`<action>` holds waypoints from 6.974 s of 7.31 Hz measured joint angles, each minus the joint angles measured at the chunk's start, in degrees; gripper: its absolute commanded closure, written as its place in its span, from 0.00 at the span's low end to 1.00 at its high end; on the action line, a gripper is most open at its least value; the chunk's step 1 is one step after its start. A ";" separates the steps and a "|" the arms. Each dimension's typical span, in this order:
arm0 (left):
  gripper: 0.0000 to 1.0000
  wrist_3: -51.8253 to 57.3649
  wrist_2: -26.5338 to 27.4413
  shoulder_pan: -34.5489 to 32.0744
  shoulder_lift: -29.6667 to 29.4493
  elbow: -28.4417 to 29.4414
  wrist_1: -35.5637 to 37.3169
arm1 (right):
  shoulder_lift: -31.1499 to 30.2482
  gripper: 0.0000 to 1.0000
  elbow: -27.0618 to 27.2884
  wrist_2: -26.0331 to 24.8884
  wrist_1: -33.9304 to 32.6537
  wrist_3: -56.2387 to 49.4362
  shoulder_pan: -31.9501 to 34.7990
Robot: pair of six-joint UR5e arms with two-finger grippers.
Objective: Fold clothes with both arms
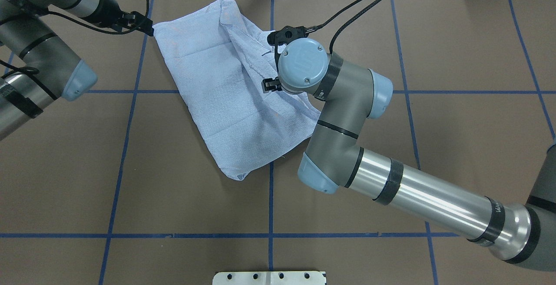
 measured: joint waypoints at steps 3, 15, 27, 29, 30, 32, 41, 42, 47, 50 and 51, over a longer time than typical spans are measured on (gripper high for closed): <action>0.00 -0.27 -0.19 0.06 0.66 -0.72 0.01 | 3.18 0.05 -2.72 -7.84 -5.28 -13.98 -2.56; 0.00 -0.24 -1.00 0.06 0.74 -1.92 0.51 | 4.54 0.02 -14.43 -2.37 -1.86 -22.23 9.85; 0.00 -2.33 -1.24 0.71 3.53 -6.73 2.30 | -3.82 0.19 2.61 5.56 -5.20 52.24 -4.23; 0.00 -2.33 -1.19 0.75 3.53 -6.67 2.30 | -3.52 0.21 1.51 5.08 -5.36 52.27 -4.35; 0.00 -2.33 -1.19 0.76 3.54 -6.67 2.29 | -3.50 0.21 1.33 5.01 -5.49 52.27 -4.41; 0.00 -2.33 -1.23 0.77 3.53 -6.66 2.30 | -3.31 0.42 0.62 4.97 -5.61 52.29 -4.51; 0.00 -2.27 -1.17 0.84 3.62 -6.57 2.30 | -2.30 0.30 2.02 5.95 -7.72 50.74 -3.76; 0.00 -2.27 -1.17 0.85 3.62 -6.57 2.30 | -3.53 0.30 3.49 5.98 -8.33 49.19 -3.39; 0.00 -2.30 -1.22 0.86 3.62 -6.74 2.30 | -6.59 0.29 6.58 4.87 -8.77 49.12 -4.51; 0.00 -2.27 -1.25 0.86 3.68 -6.83 2.30 | -6.53 0.34 6.40 3.35 -8.68 50.10 -6.29; 0.00 -2.27 -1.25 0.86 3.69 -6.83 2.30 | -6.43 0.39 6.25 2.67 -8.69 50.56 -6.77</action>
